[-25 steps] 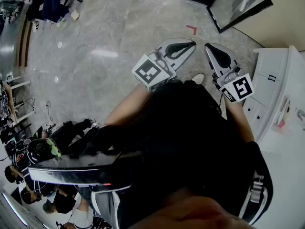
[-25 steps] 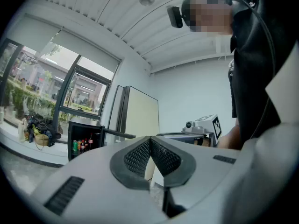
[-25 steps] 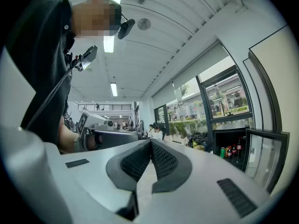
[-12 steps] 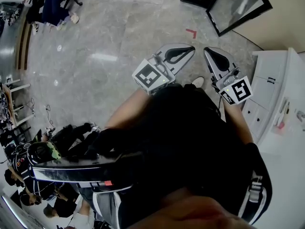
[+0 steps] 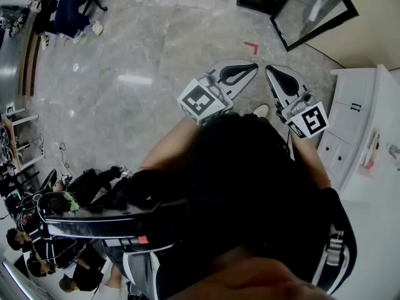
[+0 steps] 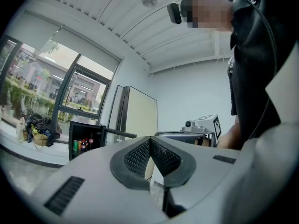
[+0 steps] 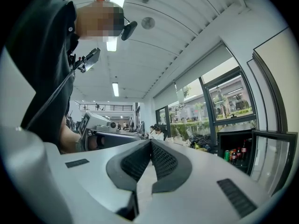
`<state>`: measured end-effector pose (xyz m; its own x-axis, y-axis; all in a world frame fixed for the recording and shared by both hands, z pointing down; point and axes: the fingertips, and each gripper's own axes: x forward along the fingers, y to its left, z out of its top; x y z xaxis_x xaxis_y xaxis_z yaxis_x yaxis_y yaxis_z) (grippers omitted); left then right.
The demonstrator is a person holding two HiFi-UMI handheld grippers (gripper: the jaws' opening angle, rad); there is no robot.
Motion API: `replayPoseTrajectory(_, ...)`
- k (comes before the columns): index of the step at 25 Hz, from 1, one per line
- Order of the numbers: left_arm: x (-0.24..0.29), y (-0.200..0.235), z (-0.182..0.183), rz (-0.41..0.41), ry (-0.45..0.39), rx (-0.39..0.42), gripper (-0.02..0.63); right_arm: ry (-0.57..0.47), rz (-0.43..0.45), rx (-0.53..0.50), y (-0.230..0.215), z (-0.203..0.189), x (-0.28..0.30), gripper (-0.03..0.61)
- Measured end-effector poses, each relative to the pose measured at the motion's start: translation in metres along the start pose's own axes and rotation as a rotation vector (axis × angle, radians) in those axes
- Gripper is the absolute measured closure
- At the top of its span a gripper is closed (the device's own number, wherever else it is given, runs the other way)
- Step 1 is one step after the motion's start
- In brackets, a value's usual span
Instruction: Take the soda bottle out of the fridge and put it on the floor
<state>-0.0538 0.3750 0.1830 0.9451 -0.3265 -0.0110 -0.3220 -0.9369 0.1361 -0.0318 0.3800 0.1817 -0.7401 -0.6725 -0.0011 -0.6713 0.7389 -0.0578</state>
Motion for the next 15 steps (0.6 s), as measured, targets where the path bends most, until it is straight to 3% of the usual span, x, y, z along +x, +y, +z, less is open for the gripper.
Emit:
replayPoseTrajectory(6, -0.016, 0.008, 0.007, -0.049, -0.033, -0.011, 0.609, -0.024, -0.041, 0.022, 0.004, 0.004, 0.015, 0.566)
replayPoseTrajectory(15, -0.016, 0.045, 0.003, -0.058, -0.007, -0.010, 0.611, -0.017, -0.106, 0.037, -0.018, 0.002, 0.036, 0.566)
